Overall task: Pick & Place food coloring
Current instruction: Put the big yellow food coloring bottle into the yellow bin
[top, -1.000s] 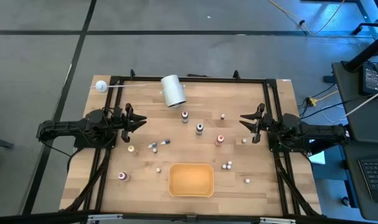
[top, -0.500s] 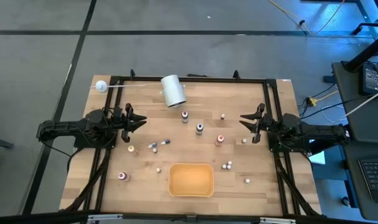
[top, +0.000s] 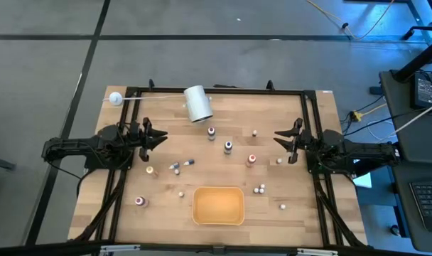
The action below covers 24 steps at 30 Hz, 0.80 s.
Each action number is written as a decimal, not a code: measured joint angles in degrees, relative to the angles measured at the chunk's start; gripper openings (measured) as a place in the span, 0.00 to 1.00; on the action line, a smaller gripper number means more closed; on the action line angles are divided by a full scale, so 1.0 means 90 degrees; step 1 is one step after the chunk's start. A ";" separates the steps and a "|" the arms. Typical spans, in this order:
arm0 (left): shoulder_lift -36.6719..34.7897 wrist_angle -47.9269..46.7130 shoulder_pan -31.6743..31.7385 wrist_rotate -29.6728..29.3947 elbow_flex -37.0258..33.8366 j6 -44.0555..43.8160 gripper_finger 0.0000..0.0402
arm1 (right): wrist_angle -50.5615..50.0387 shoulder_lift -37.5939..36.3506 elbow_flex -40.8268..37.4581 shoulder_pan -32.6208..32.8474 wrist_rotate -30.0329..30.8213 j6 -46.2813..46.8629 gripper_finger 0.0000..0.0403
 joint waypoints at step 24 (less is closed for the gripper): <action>-0.0001 0.0512 -0.0002 0.0185 0.0000 -0.0327 0.54 | -0.0002 -0.0002 0.0000 -0.0002 0.0002 0.0013 0.30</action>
